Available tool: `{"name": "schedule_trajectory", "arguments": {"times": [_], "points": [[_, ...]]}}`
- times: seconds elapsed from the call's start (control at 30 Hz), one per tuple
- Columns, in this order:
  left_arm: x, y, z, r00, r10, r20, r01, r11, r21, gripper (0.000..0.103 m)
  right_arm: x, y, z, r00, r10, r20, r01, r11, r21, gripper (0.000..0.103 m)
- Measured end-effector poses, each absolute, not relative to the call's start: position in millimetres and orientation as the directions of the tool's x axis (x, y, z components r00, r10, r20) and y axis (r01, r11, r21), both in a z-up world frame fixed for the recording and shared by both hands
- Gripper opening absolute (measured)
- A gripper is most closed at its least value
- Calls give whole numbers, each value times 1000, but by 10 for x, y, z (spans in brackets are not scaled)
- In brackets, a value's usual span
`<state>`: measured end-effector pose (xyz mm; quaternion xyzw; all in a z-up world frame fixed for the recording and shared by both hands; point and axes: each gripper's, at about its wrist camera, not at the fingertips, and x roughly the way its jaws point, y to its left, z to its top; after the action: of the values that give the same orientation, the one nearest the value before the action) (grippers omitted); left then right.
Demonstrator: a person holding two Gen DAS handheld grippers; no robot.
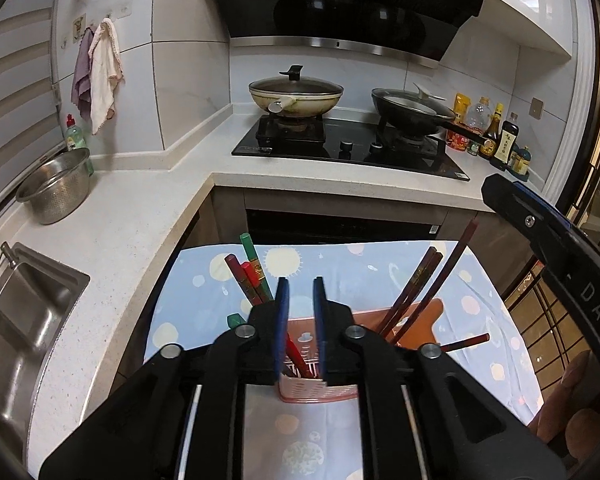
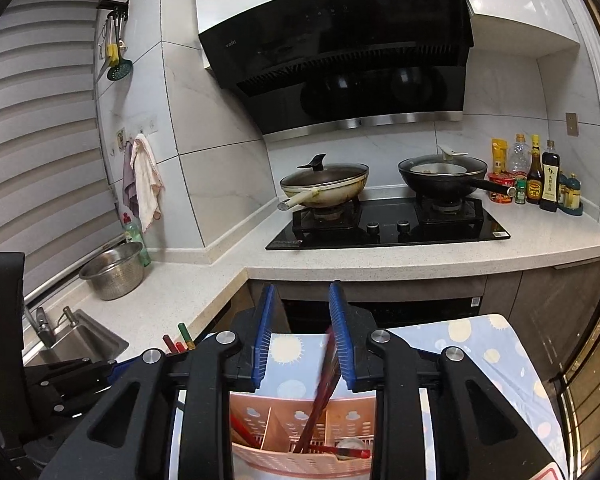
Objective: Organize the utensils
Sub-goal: 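Open both tools to drop the chopstick and spoon into the caddy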
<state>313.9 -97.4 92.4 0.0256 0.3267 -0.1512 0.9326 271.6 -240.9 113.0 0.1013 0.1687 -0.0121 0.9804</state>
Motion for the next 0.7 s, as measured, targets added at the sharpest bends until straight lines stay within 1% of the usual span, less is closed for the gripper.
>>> {"name": "schedule_trajectory", "arguments": {"times": [0.03, 0.1, 0.2, 0.4, 0.5, 0.63, 0.67, 0.7], "points": [[3128, -960, 935, 747, -261, -611, 292, 955, -51, 32, 2704, -2408, 1136, 943, 9, -333, 59, 979, 194, 29], [3093, -949, 958, 757, -258, -600, 287, 957, -49, 41, 2665, -2405, 1151, 944, 11, -329, 57, 979, 196, 38], [3044, -943, 991, 763, -257, -593, 287, 957, -46, 43, 2598, -2383, 1182, 947, 6, -322, 56, 981, 185, 41], [2938, -913, 1056, 772, -254, -583, 284, 958, -40, 44, 2446, -2348, 1207, 945, 9, -327, 50, 984, 172, 44], [2855, -886, 1084, 779, -252, -574, 282, 959, -39, 53, 2347, -2333, 1195, 941, 13, -338, 46, 985, 167, 50], [2716, -851, 1114, 785, -255, -565, 284, 958, -37, 56, 2181, -2313, 1156, 928, 12, -372, 51, 986, 159, 51], [2681, -843, 1119, 785, -257, -564, 286, 957, -39, 57, 2136, -2306, 1146, 924, 14, -381, 51, 986, 160, 53], [2651, -835, 1121, 785, -258, -563, 287, 957, -38, 60, 2092, -2303, 1132, 921, 16, -390, 51, 986, 160, 56]]}}
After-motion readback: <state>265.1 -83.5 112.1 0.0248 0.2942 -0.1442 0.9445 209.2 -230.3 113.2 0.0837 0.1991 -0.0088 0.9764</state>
